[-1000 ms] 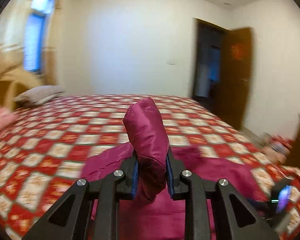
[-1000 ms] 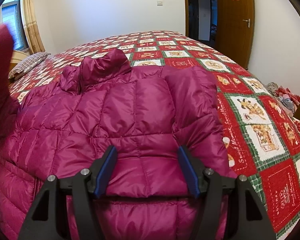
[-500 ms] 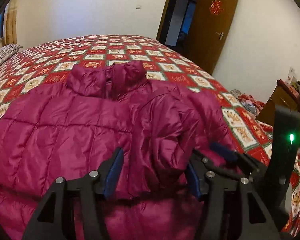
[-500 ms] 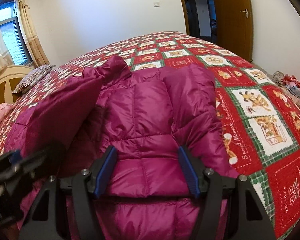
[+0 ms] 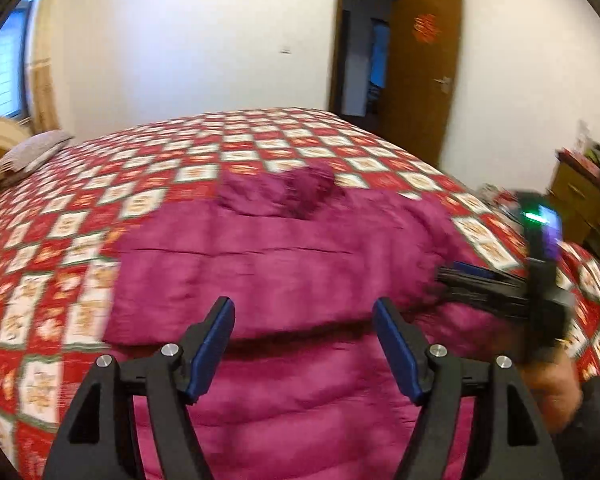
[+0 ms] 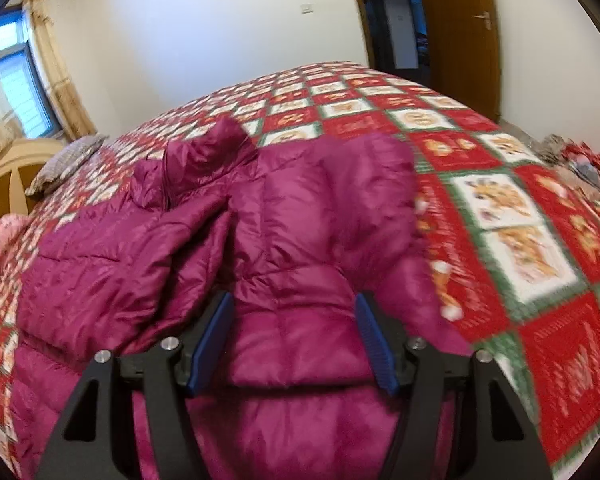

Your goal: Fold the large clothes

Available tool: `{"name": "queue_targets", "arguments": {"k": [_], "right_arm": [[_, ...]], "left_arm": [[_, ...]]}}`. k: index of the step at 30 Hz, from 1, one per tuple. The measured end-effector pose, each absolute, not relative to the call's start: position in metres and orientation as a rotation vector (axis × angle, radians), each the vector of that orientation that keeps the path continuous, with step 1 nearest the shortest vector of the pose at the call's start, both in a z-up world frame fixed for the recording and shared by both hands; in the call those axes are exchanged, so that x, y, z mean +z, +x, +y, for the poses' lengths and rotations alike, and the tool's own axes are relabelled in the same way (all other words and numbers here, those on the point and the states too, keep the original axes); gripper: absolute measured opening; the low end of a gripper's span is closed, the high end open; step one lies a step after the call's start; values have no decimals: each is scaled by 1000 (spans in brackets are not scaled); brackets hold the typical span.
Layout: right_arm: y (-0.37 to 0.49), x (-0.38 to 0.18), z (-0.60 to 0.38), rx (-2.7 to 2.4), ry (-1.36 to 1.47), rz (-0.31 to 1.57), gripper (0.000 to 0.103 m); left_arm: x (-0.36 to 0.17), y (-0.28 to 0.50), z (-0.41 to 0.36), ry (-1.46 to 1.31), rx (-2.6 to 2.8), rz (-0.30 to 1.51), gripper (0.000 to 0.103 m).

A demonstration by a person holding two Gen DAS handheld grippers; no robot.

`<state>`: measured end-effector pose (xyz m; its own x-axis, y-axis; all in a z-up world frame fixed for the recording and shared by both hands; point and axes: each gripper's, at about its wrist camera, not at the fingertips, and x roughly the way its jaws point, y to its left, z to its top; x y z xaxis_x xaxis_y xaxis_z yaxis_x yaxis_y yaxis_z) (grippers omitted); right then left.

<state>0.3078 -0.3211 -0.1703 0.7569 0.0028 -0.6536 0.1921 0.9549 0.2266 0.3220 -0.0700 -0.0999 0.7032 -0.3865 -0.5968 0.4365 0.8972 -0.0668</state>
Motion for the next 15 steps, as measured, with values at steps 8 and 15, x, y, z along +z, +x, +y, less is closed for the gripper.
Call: {"name": "queue_targets", "arguments": {"k": [8,15], "right_arm": [[291,-100,-269,-1,142,576,61],[358,-131,-223,83,32,747,35]], "left_arm": [[-100,401,-20,74,-117,648,74],[-130,449,-21,89,31,734,74]]}}
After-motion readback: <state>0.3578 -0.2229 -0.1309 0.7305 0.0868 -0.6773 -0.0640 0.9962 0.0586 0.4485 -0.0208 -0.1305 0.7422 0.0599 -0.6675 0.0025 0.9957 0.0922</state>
